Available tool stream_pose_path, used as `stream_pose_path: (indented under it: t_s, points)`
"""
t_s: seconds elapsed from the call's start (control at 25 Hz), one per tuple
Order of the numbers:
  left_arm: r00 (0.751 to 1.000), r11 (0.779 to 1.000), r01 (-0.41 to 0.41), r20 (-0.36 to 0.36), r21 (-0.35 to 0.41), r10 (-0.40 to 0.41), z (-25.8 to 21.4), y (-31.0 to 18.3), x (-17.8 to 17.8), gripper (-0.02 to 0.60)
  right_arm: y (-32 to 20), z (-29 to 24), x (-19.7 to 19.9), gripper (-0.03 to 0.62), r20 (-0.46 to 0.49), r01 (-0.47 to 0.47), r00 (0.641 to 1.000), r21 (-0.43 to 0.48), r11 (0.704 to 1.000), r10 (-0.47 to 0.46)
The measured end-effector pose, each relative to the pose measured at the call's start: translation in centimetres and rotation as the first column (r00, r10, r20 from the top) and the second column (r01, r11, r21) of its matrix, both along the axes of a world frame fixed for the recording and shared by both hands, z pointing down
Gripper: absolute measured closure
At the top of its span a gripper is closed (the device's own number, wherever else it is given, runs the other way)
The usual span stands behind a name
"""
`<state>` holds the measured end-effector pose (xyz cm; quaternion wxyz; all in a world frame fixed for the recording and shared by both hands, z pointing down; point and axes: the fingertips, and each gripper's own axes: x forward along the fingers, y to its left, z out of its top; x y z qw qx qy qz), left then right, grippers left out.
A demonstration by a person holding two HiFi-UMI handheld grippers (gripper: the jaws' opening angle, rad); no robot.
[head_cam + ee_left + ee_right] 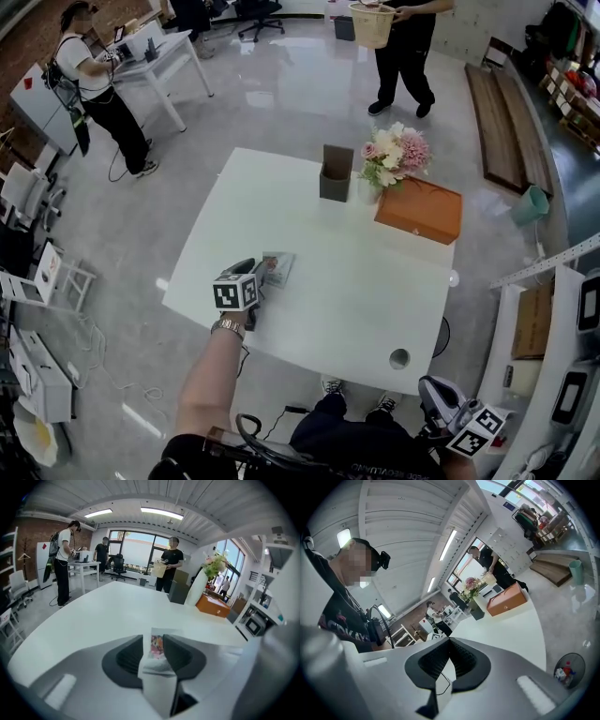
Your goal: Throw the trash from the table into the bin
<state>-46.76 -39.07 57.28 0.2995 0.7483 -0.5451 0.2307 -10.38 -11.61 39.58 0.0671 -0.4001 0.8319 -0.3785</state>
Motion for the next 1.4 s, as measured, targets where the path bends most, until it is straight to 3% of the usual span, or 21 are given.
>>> stream_pose_path:
  t_s: [0.52,0.64,0.72,0.92,1.0,1.4]
  points:
    - [0.996,0.993,-0.093,-0.001,-0.073,0.093,2.8,-2.0,1.2,0.439,0.0,1.1,0.6,0.595,-0.008,-0.054,0.999,-0.043,0.998,0.053]
    - [0.995,0.992,-0.101,-0.005,-0.071,0.101,2.9,-2.1,1.1,0.486,0.1,1.3,0.3,0.594,-0.01,-0.048,0.999,-0.049,0.998,0.047]
    - [0.995,0.993,-0.093,-0.032,-0.069,0.091,2.7,-2.1,1.1,0.508,0.1,1.3,0.1,0.594,-0.01,-0.046,0.999,-0.05,0.998,0.046]
    - [0.982,0.998,-0.02,-0.187,-0.062,0.008,1.5,-1.9,1.3,0.568,0.2,1.2,-0.4,0.594,-0.003,-0.036,0.999,-0.048,0.998,0.036]
    - [0.979,0.999,-0.009,-0.206,-0.052,-0.002,0.9,-1.6,1.3,0.572,0.2,1.1,-0.6,0.595,0.001,-0.03,1.0,-0.042,0.999,0.03]
    - [0.955,0.997,-0.072,-0.286,0.024,0.076,-3.3,0.7,4.3,0.574,1.2,0.5,-1.4,0.594,0.023,-0.012,1.0,-0.005,1.0,0.012]
